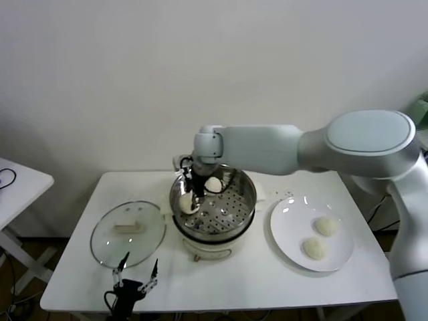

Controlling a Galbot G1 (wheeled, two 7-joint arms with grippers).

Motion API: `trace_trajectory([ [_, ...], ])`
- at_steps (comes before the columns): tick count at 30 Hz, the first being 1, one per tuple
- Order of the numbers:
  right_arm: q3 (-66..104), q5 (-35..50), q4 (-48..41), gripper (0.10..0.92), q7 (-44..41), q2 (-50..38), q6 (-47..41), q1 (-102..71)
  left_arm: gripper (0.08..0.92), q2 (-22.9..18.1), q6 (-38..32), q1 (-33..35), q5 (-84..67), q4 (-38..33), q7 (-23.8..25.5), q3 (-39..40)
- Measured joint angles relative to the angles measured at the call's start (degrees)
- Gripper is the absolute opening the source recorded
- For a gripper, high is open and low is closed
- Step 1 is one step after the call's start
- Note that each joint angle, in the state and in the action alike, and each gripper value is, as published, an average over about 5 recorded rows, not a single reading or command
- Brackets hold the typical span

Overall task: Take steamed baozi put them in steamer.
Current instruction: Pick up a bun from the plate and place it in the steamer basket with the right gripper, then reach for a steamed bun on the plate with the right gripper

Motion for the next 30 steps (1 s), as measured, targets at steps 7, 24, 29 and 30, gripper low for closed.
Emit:
trace_trajectory([
  [7,0.26,0.08,0.26,0.798,-0.53,-0.46,0.64,0.26,0.823,0.02,-0.01,0.04,0.0,-0.01,0.06,-0.06],
  [24,-7.99,1.42,13.6,0.823,-8.81,-17.28,6.24,15.9,0.823,-0.01,-0.05,0.58,0.18,-0.88,0.13,0.13],
  [29,-11.59,-1.62,18.16,0.823,-10.47,-25.2,8.03,19.56,0.823,0.06,-0.07,0.45,0.14,-0.97,0.12,0.32],
  [30,-12.27,-2.49,19.0,0.823,-10.63,-26.8,8.28,19.95,0.823,0.06,-0.07,0.4,0.14,-0.98,0.12,0.37],
])
